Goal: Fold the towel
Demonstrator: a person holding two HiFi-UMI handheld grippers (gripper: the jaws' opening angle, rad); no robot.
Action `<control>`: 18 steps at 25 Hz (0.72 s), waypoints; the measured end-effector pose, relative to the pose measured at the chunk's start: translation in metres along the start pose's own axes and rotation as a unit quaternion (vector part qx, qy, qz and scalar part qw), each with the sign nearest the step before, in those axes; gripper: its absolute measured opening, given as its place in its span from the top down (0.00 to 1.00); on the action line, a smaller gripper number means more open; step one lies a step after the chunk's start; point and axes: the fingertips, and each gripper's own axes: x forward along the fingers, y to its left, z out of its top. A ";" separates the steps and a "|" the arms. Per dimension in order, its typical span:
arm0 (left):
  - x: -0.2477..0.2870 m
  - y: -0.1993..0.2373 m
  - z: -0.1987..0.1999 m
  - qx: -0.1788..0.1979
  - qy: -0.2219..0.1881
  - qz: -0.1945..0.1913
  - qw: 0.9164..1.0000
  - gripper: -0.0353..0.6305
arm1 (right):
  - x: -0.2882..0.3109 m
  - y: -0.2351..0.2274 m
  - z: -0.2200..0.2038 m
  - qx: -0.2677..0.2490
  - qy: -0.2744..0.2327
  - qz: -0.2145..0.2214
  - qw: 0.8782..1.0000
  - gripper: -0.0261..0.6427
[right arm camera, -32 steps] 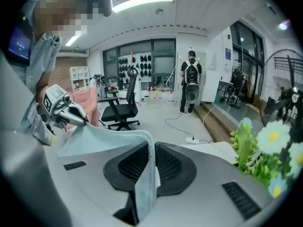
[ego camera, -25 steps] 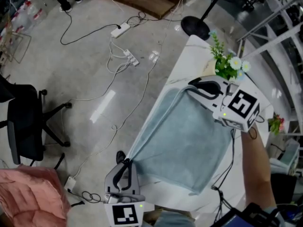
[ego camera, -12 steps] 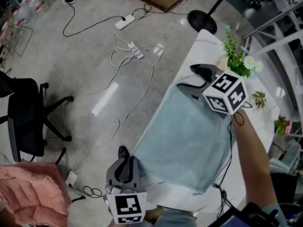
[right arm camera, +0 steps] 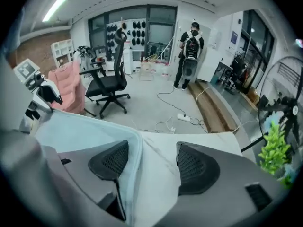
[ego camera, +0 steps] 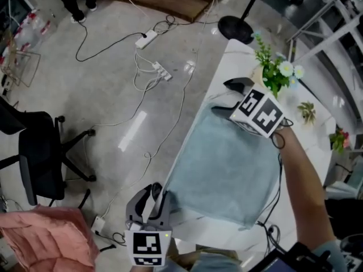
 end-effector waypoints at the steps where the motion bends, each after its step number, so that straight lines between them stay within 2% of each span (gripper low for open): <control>1: -0.002 0.000 -0.001 0.000 -0.001 0.001 1.000 0.70 | -0.004 0.000 0.002 -0.014 0.005 -0.003 1.000 0.46; 4: -0.009 0.007 -0.005 -0.009 0.000 0.007 1.000 0.70 | -0.017 0.001 0.012 -0.028 -0.006 -0.011 1.000 0.46; 8: -0.020 0.020 -0.003 -0.013 -0.011 0.018 1.000 0.70 | -0.038 0.004 0.026 -0.008 -0.051 -0.024 0.998 0.48; 12: -0.038 0.034 0.024 -0.010 -0.056 0.027 0.998 0.72 | -0.095 0.008 0.040 0.028 -0.125 -0.069 0.989 0.60; 15: -0.046 0.016 0.044 0.023 -0.083 -0.009 0.996 0.76 | -0.149 0.010 0.023 0.057 -0.141 -0.102 0.983 0.64; 18: -0.049 -0.039 0.054 0.065 -0.089 -0.080 0.991 0.77 | -0.192 0.016 -0.027 0.082 -0.116 -0.112 0.983 0.66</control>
